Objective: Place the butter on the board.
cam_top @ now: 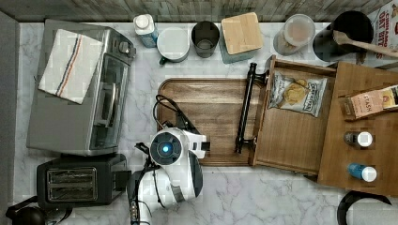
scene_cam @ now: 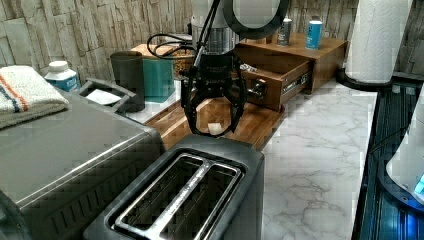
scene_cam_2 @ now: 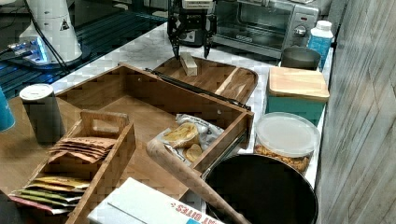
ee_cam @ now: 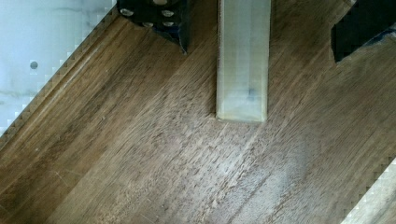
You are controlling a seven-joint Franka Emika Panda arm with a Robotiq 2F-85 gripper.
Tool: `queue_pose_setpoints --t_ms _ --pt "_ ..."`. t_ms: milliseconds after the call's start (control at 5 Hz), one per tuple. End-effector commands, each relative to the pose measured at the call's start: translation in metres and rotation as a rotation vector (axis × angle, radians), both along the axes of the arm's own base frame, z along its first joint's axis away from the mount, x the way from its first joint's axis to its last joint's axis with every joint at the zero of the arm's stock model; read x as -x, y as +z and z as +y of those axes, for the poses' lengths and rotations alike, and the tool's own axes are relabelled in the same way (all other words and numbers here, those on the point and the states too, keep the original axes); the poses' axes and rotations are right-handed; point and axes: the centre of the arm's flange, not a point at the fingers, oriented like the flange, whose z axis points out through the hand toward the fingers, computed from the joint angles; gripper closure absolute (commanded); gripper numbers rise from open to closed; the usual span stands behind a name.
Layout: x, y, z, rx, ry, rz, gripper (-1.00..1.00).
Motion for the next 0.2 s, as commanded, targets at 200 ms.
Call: queue_pose_setpoints --t_ms 200 --pt "-0.0045 0.0154 0.0011 -0.011 -0.017 -0.025 -1.0"
